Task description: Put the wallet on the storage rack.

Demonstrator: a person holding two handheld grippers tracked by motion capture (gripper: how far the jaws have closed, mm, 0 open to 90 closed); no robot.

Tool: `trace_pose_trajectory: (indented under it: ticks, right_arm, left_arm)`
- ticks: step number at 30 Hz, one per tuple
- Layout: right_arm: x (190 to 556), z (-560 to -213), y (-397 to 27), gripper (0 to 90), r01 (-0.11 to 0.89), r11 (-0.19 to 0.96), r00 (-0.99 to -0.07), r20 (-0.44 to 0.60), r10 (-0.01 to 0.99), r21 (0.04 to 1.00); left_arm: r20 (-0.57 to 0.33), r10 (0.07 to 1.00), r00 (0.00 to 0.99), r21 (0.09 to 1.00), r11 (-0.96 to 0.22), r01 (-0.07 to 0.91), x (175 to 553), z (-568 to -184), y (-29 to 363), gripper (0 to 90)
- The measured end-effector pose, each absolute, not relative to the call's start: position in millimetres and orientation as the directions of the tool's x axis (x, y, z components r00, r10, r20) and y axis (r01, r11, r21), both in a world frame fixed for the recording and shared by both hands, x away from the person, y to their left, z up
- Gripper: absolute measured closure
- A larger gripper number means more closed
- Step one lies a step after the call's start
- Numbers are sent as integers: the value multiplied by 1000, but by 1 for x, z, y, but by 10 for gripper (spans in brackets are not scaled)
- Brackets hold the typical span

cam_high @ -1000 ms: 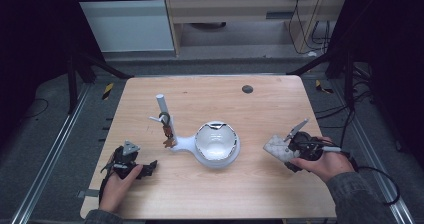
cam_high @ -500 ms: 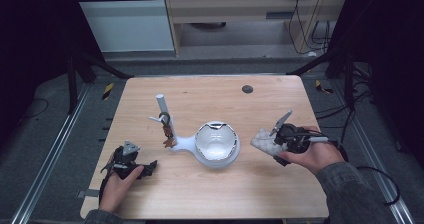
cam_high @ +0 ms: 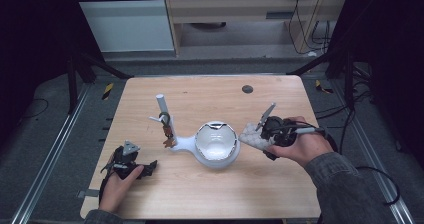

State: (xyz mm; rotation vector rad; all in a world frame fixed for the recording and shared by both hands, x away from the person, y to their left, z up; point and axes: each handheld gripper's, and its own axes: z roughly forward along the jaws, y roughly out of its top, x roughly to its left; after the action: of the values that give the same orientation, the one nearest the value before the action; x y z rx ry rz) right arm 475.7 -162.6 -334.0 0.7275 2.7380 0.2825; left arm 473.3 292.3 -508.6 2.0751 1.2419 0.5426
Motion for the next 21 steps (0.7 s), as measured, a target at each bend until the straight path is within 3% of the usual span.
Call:
trace_pose_trajectory:
  ticks: [21]
  right_arm:
    - [478, -323, -122, 319, 380, 894, -863, -256, 435, 240]
  left_arm:
    - [19, 885, 465, 711, -339, 616, 473, -509, 292, 0]
